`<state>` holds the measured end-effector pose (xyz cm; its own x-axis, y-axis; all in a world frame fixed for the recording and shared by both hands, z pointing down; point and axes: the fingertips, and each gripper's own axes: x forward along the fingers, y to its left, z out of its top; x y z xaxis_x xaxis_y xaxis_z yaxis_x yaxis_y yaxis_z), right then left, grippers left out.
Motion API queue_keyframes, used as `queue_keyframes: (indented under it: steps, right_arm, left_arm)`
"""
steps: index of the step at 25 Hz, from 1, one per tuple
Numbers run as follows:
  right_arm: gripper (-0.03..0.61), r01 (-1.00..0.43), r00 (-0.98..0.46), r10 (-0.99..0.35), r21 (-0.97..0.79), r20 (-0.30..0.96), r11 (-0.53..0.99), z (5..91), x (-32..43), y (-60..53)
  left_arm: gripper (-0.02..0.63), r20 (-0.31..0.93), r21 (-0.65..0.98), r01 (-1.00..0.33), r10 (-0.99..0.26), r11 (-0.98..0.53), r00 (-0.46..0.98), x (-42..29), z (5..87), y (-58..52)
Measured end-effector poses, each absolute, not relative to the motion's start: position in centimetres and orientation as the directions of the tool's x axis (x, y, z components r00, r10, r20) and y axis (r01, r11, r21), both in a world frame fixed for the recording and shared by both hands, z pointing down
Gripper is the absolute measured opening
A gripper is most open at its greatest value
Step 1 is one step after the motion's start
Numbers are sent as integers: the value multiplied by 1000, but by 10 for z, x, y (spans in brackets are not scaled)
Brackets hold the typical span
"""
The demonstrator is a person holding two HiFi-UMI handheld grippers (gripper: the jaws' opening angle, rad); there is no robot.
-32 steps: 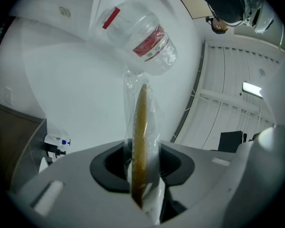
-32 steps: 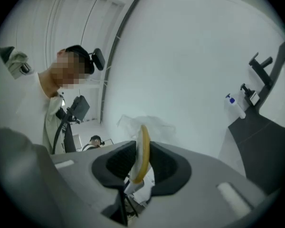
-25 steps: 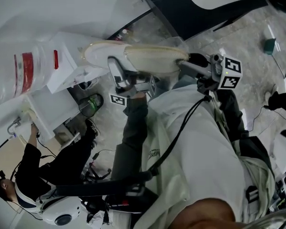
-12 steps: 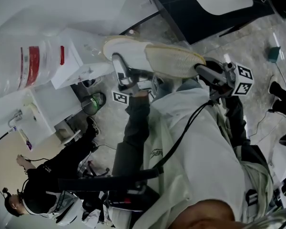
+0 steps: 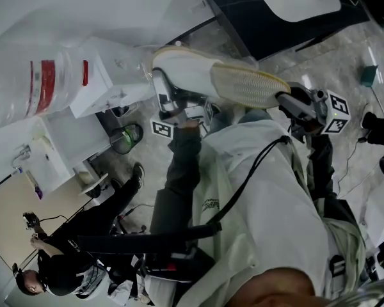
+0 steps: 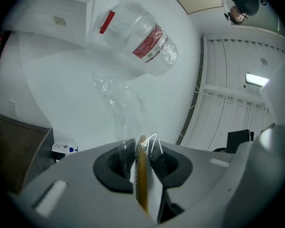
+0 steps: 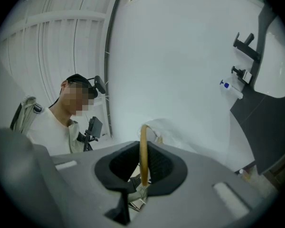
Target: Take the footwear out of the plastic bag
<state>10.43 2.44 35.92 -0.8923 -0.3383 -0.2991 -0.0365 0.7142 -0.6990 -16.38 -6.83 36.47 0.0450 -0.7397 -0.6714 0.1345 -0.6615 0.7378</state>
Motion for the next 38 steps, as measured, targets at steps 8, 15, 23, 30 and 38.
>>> queue_keyframes:
  steps: [8,15,23,30,38]
  right_arm:
    - [40,-35,-896,-318,-665,-309,746,346,137,43]
    - [40,-84,-892,-341,-632,-297,771,334,167,51]
    - [40,-200,-858,-434,-600,-275,775,318,219,62]
    - [40,-201,-803,-461,-556,-379,807,291,247,72]
    - [40,-113,-749,-411,-511,-520,852,262,214,51]
  left_arm:
    - [0,-677,733,84,-736,-675,0,-185,361,-69]
    - [-1,-672,737,73,-740,-672,-24,-196,364,-74]
    - [-2,-659,749,49,-751,-660,-43,-206,367,-80]
    - [-2,-645,762,9,-761,-647,-69,-217,372,-84]
    - [-2,-633,774,1,-774,-633,-8,-192,381,-87]
